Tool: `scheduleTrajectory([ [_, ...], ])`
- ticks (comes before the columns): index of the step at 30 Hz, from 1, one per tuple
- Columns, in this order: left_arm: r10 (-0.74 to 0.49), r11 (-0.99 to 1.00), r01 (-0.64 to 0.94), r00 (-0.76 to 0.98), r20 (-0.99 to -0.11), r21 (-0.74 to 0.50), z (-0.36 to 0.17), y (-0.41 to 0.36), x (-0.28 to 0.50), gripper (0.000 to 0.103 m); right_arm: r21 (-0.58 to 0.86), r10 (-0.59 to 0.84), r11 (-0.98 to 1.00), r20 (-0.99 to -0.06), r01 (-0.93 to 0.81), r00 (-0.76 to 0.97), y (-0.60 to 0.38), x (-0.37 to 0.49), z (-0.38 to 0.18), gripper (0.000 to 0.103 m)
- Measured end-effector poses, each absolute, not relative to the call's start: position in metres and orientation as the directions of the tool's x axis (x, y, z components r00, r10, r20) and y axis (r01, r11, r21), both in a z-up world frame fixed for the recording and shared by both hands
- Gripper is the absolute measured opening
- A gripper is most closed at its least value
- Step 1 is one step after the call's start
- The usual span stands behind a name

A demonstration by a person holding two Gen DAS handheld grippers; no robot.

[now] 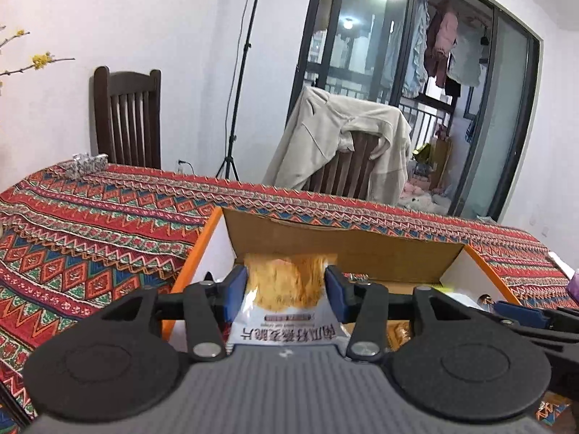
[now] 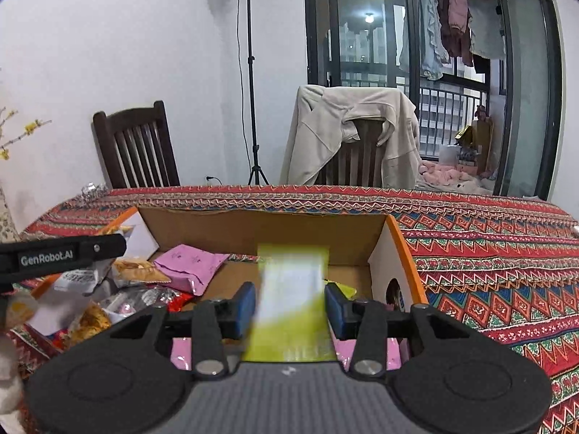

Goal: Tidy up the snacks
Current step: 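Carry both packets over the box and open both grippers to drop them, then move both open grippers back from the box to the snack pile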

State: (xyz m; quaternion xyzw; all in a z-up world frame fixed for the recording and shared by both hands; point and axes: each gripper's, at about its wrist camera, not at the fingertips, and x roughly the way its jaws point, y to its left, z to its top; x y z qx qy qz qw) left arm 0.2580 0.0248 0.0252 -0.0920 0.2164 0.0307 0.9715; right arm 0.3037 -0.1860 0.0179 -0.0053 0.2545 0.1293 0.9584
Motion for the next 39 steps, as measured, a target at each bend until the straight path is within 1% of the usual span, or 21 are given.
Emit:
scheduleTrajectory([
  [1, 0.008, 0.980, -0.091, 0.906, -0.422, -0.177, 0.026, 0.026, 0.257, 0.059, 0.065, 0.251, 0.965, -0.492, -0.252, 0.834, -0.188, 0.302, 0.020, 0.067],
  [2, -0.003, 0.977, -0.086, 0.909, -0.417, -0.193, 0.027, 0.028, 0.255, 0.064, 0.081, 0.260, 0.964, -0.487, -0.254, 0.833, -0.191, 0.299, 0.022, 0.075],
  [3, -0.010, 0.973, -0.085, 0.914, -0.406, -0.214, 0.028, 0.030, 0.253, 0.079, 0.091, 0.268, 0.962, -0.480, -0.257, 0.835, -0.193, 0.295, 0.024, 0.089],
  [4, -0.013, 0.969, -0.085, 0.920, -0.392, -0.230, 0.029, 0.032, 0.250, 0.090, 0.092, 0.269, 0.962, -0.472, -0.256, 0.840, -0.195, 0.290, 0.026, 0.096],
  [5, -0.010, 0.966, -0.088, 0.926, -0.376, -0.242, 0.030, 0.033, 0.247, 0.094, 0.085, 0.260, 0.964, -0.465, -0.250, 0.846, -0.197, 0.285, 0.028, 0.098],
  [6, 0.000, 0.963, -0.096, 0.934, -0.357, -0.250, 0.030, 0.035, 0.243, 0.103, 0.078, 0.250, 0.967, -0.463, -0.241, 0.850, -0.198, 0.281, 0.029, 0.102],
  [9, 0.045, 0.952, -0.135, 0.950, -0.309, -0.274, 0.031, 0.039, 0.234, 0.103, 0.067, 0.219, 0.975, -0.471, -0.213, 0.855, -0.205, 0.271, 0.032, 0.103],
  [13, 0.064, 0.931, -0.171, 0.946, -0.317, -0.322, 0.029, 0.048, 0.234, 0.103, 0.055, 0.177, 0.983, -0.491, -0.173, 0.853, -0.217, 0.257, 0.031, 0.103],
  [18, 0.105, 0.936, -0.202, 0.942, -0.320, -0.289, 0.031, 0.047, 0.232, 0.103, -0.002, 0.106, 0.992, -0.527, -0.126, 0.843, -0.233, 0.237, 0.026, 0.103],
  [21, 0.097, 0.944, -0.193, 0.938, -0.332, -0.268, 0.040, 0.039, 0.231, 0.103, -0.026, 0.079, 0.994, -0.535, -0.110, 0.841, -0.236, 0.222, 0.029, 0.103],
  [26, 0.041, 0.953, -0.142, 0.936, -0.349, -0.269, 0.063, 0.029, 0.209, 0.103, -0.020, 0.087, 0.993, -0.516, -0.113, 0.852, -0.237, 0.196, 0.035, 0.103],
  [29, 0.035, 0.966, -0.125, 0.932, -0.361, -0.227, 0.068, 0.024, 0.189, 0.103, -0.032, 0.087, 0.992, -0.513, -0.121, 0.854, -0.233, 0.183, 0.037, 0.103],
  [31, 0.032, 0.968, -0.121, 0.928, -0.371, -0.219, 0.066, 0.025, 0.176, 0.103, -0.035, 0.092, 0.991, -0.507, -0.127, 0.857, -0.230, 0.175, 0.038, 0.103],
  [35, 0.009, 0.958, -0.131, 0.904, -0.427, -0.256, 0.054, 0.036, 0.151, 0.103, -0.015, 0.104, 0.992, -0.496, -0.129, 0.862, -0.226, 0.158, 0.036, 0.103],
  [39, 0.031, 0.953, -0.155, 0.903, -0.428, -0.259, 0.039, 0.050, 0.118, 0.103, 0.016, 0.134, 0.989, -0.485, -0.144, 0.864, -0.224, 0.135, 0.024, 0.103],
])
